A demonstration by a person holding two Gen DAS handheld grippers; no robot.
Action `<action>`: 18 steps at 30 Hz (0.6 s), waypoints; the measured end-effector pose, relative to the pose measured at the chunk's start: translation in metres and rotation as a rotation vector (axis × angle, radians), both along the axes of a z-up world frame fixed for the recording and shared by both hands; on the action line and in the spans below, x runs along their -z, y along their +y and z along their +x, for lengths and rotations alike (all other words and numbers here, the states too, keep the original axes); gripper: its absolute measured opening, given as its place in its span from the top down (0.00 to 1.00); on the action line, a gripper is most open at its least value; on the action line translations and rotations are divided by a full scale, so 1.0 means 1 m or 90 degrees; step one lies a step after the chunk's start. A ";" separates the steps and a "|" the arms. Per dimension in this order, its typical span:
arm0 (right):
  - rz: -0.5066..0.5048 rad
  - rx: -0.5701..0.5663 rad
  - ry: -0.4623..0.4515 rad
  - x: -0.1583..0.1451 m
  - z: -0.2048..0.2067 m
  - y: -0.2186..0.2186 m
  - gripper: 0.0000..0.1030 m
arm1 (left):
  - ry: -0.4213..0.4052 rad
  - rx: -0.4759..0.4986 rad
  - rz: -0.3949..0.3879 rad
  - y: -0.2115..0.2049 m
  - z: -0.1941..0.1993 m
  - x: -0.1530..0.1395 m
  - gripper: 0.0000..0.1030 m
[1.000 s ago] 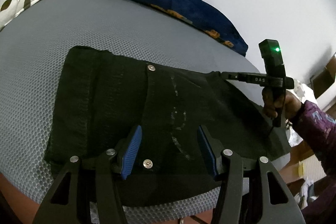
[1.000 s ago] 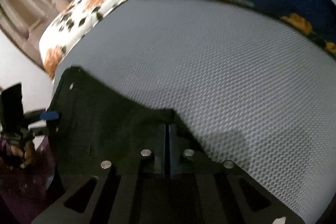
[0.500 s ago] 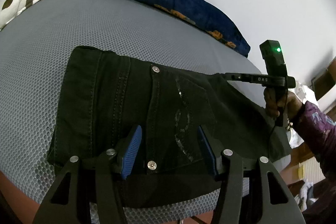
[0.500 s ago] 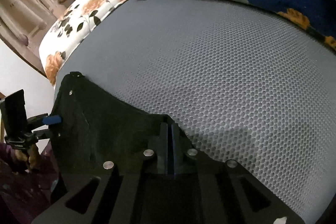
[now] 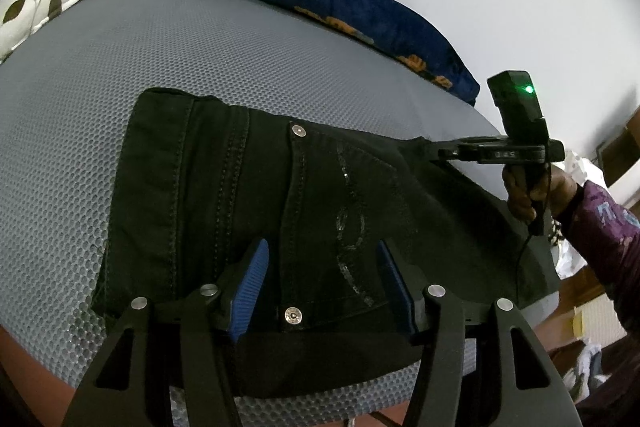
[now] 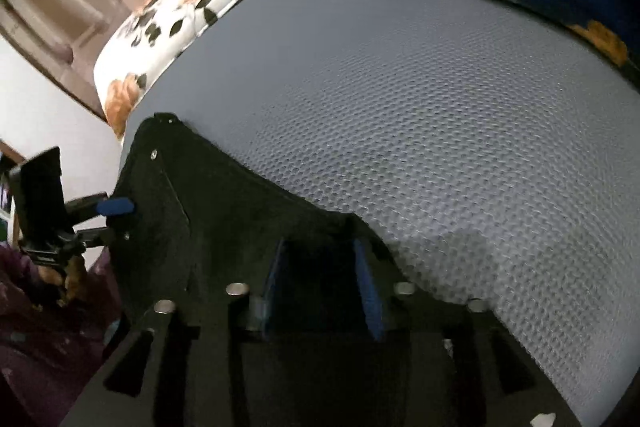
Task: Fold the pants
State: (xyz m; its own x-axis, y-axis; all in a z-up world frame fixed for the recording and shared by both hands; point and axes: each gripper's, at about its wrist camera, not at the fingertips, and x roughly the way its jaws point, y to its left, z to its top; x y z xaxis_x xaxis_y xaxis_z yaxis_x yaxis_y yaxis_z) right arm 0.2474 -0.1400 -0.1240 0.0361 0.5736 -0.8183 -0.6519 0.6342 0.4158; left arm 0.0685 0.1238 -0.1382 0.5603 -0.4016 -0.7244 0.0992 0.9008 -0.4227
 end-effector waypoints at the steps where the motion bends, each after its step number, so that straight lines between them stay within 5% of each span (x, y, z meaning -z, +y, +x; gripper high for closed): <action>1: 0.000 0.003 -0.005 -0.002 0.001 0.001 0.86 | 0.000 0.001 0.001 0.000 0.000 0.000 0.44; 7: -0.002 0.062 -0.023 -0.002 0.003 -0.003 0.93 | -0.003 -0.004 0.004 0.002 -0.001 0.002 0.44; 13: 0.071 0.158 0.004 0.015 0.019 -0.024 0.94 | -0.011 -0.006 0.025 0.002 -0.005 0.003 0.44; 17: 0.058 0.167 -0.079 0.014 0.007 -0.022 0.84 | -0.007 -0.006 0.028 0.004 -0.006 0.004 0.44; 18: 0.054 0.179 -0.083 0.013 0.007 -0.024 0.73 | -0.006 -0.008 0.024 0.005 -0.005 0.003 0.44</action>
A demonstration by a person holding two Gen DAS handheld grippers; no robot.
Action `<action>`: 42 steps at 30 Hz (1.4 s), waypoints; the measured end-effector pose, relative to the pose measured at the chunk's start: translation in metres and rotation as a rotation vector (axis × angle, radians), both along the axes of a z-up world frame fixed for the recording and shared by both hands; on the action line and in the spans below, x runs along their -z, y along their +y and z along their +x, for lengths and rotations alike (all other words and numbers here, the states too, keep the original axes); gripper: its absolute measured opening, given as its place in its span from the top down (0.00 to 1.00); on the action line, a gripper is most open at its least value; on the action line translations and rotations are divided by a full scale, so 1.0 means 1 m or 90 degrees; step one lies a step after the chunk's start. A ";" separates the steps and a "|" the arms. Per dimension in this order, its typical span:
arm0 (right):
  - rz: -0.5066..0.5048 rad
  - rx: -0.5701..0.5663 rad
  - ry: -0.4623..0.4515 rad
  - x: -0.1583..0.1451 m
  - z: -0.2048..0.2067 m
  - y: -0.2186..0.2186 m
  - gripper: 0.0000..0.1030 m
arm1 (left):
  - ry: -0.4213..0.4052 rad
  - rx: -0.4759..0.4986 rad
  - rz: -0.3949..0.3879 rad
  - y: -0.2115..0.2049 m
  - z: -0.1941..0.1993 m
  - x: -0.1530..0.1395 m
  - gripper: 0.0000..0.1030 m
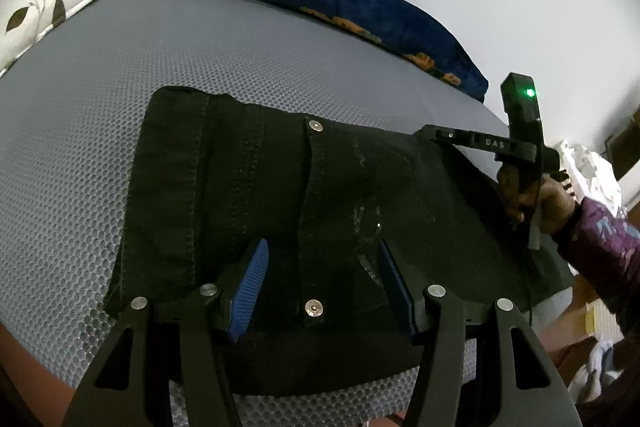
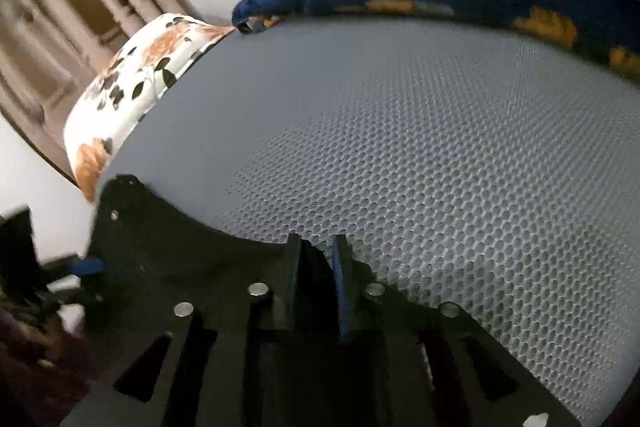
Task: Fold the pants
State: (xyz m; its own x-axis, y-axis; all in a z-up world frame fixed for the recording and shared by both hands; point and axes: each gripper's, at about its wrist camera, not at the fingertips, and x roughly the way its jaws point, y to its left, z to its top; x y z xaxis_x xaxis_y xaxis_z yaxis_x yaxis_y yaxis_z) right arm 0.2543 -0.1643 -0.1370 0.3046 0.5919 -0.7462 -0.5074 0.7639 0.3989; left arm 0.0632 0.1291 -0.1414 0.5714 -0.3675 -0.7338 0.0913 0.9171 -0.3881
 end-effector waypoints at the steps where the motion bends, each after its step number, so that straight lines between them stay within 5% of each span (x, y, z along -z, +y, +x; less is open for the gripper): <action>1: 0.013 0.018 0.010 -0.003 0.001 -0.005 0.66 | 0.001 -0.005 -0.005 0.002 0.000 -0.001 0.44; 5: 0.065 0.132 0.007 -0.026 0.000 -0.035 0.61 | -0.010 -0.030 -0.026 0.014 -0.001 -0.010 0.44; 8: 0.061 0.111 0.014 -0.035 -0.012 -0.024 0.62 | -0.030 -0.045 -0.016 0.022 0.003 -0.019 0.44; 12: -0.040 0.074 0.041 -0.005 -0.015 0.002 0.62 | -0.016 -0.013 0.040 0.029 0.026 -0.002 0.44; 17: -0.001 0.152 0.043 -0.014 -0.015 -0.014 0.54 | -0.015 0.025 0.073 0.025 0.041 0.001 0.44; 23: 0.075 0.203 0.011 -0.049 -0.075 -0.044 0.54 | -0.095 -0.002 0.043 0.050 0.038 -0.043 0.44; 27: 0.148 0.251 0.025 -0.065 -0.131 -0.078 0.43 | -0.077 0.026 0.061 0.054 0.053 -0.040 0.44; 32: 0.183 0.319 0.066 -0.060 -0.185 -0.106 0.36 | -0.031 0.098 0.115 0.046 0.082 -0.017 0.44; 37: 0.215 0.374 0.106 -0.047 -0.221 -0.120 0.36 | -0.051 0.139 0.168 0.037 0.088 -0.022 0.43; 42: 0.271 0.416 0.132 -0.039 -0.255 -0.128 0.33 | -0.063 0.137 0.135 0.044 0.090 -0.038 0.44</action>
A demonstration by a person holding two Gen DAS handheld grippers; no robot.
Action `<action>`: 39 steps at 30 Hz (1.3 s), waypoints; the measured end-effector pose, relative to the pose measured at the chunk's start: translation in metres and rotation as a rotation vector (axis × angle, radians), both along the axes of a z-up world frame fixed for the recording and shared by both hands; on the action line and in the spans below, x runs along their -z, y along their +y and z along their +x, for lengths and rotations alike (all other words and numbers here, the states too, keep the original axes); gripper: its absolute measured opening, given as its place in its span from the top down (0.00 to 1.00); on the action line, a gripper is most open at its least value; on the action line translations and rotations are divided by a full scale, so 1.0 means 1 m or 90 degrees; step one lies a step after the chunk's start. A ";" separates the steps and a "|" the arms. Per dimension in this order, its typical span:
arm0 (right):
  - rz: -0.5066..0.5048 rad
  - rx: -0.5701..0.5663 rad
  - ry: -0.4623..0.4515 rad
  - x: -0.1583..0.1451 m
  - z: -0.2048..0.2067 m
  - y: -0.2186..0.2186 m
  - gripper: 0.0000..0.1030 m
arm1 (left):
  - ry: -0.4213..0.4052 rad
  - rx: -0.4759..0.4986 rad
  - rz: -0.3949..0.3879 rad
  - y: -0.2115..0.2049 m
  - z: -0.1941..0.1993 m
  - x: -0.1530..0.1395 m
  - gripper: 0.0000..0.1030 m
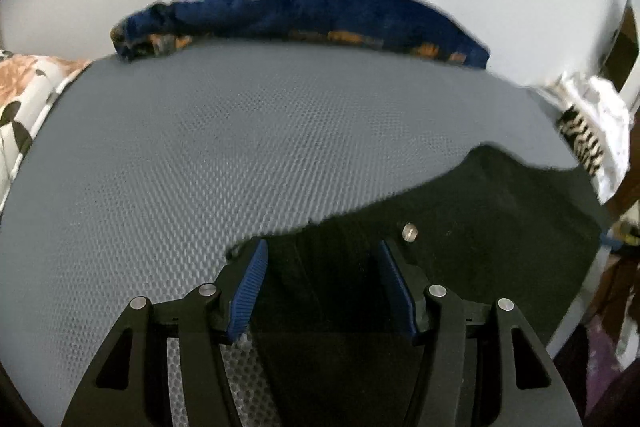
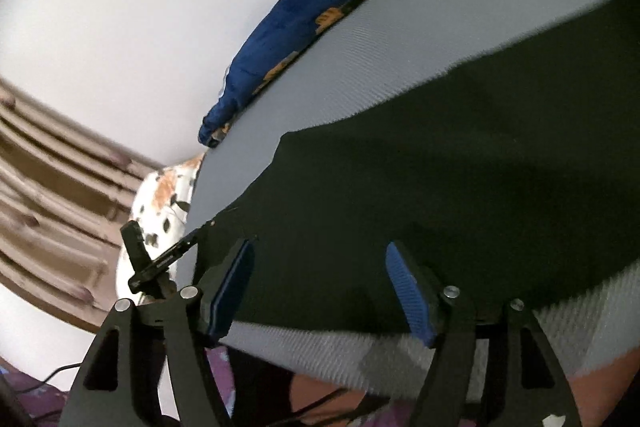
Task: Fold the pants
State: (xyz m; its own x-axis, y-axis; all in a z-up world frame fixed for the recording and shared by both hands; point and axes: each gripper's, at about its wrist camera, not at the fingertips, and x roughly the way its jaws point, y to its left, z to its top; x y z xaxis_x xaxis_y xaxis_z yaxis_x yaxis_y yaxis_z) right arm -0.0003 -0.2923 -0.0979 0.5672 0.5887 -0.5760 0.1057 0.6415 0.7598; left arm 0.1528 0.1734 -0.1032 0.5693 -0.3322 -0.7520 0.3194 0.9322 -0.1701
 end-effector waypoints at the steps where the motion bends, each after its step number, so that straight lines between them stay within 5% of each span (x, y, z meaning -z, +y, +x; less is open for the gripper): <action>1: 0.003 0.002 0.004 0.001 -0.004 0.000 0.33 | -0.011 -0.012 -0.006 0.005 -0.001 -0.004 0.44; 8: -0.030 0.069 -0.038 -0.011 -0.030 -0.033 0.33 | 0.005 -0.104 -0.115 0.039 -0.020 -0.020 0.43; 13: -0.081 0.214 -0.052 -0.015 -0.062 -0.106 0.33 | -0.048 -0.067 -0.103 0.007 -0.046 -0.042 0.41; 22: -0.019 0.417 -0.004 0.033 -0.120 -0.229 0.33 | 0.019 0.003 -0.124 -0.065 -0.061 -0.040 0.41; 35: 0.051 0.408 -0.014 0.062 -0.094 -0.269 0.31 | 0.097 -0.017 -0.069 -0.090 -0.066 0.021 0.39; 37: 0.037 0.417 -0.001 0.060 -0.100 -0.271 0.35 | 0.096 -0.023 -0.070 -0.089 -0.069 0.020 0.39; 39: -0.048 0.466 0.020 0.043 -0.116 -0.266 0.37 | 0.095 -0.024 -0.067 -0.091 -0.070 0.016 0.39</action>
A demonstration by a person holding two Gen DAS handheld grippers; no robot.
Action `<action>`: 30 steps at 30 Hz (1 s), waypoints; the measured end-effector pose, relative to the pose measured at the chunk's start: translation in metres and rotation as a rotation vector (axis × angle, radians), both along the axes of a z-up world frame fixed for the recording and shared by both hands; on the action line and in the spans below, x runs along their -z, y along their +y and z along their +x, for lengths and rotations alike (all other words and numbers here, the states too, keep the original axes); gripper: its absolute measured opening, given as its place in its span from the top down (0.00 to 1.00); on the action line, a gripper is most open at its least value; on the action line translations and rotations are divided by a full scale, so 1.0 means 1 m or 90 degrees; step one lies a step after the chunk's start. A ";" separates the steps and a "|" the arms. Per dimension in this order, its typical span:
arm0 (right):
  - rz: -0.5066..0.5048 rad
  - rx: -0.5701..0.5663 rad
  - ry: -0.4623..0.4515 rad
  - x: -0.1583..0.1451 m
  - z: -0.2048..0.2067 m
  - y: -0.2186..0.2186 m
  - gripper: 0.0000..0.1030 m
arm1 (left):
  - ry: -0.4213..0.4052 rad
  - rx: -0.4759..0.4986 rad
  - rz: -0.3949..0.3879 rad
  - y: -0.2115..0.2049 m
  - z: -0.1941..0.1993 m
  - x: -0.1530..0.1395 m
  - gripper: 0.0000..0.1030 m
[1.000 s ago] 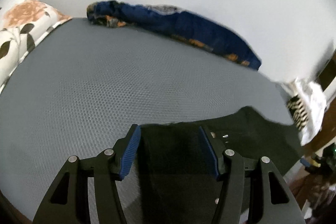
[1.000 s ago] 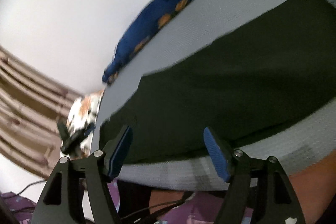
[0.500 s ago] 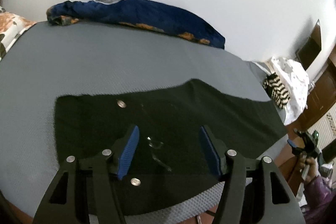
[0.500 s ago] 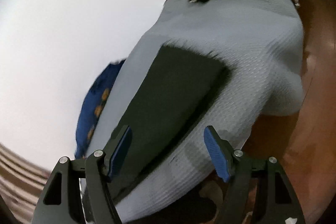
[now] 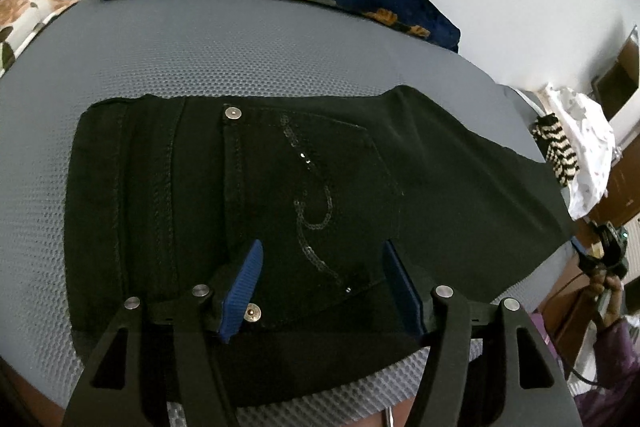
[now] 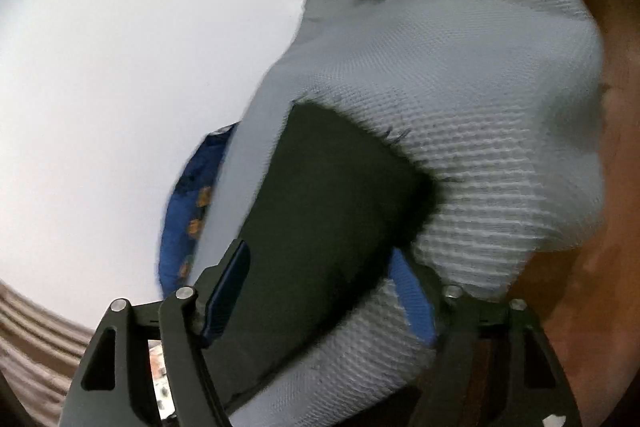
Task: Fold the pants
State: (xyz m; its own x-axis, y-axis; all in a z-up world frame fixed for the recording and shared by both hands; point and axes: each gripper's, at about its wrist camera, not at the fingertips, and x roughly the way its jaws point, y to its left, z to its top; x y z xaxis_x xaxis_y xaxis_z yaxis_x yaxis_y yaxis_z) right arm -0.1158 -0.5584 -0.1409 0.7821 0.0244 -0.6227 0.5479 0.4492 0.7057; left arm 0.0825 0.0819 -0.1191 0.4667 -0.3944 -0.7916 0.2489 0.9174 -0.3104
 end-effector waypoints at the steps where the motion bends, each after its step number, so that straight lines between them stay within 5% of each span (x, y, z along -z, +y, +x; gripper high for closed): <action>1: -0.053 -0.007 -0.008 -0.016 -0.006 0.008 0.37 | -0.012 0.001 -0.005 -0.001 -0.003 -0.005 0.39; 3: -0.141 -0.053 -0.028 -0.043 -0.003 0.031 0.38 | -0.041 0.004 -0.012 -0.002 -0.008 -0.012 0.39; 6: -0.230 -0.269 -0.054 -0.073 0.061 0.094 0.38 | -0.063 0.002 0.005 -0.010 -0.007 -0.009 0.39; 8: -0.276 -0.362 -0.025 -0.070 0.106 0.130 0.40 | -0.033 -0.006 0.015 -0.012 0.000 0.003 0.39; 11: -0.303 -0.502 0.042 -0.047 0.174 0.171 0.65 | -0.049 -0.010 0.011 -0.010 -0.002 0.006 0.39; 14: -0.313 -0.595 0.097 -0.023 0.221 0.187 0.70 | -0.052 0.003 0.033 -0.013 -0.002 0.007 0.39; 19: -0.430 -0.553 0.187 -0.005 0.249 0.148 0.74 | -0.069 0.023 0.059 -0.016 -0.004 0.011 0.39; 21: -0.417 -0.519 0.190 -0.003 0.252 0.111 1.00 | -0.069 0.023 0.058 -0.017 -0.003 0.012 0.39; 25: -0.498 -0.394 0.284 -0.002 0.255 0.053 1.00 | -0.069 0.023 0.056 -0.015 -0.004 0.012 0.38; 26: -0.494 -0.363 0.289 -0.004 0.250 0.041 0.89 | -0.069 0.022 0.056 -0.015 -0.004 0.012 0.38; 30: -0.396 -0.397 0.127 -0.032 0.222 0.057 0.89 | -0.070 0.022 0.062 -0.020 -0.005 0.012 0.35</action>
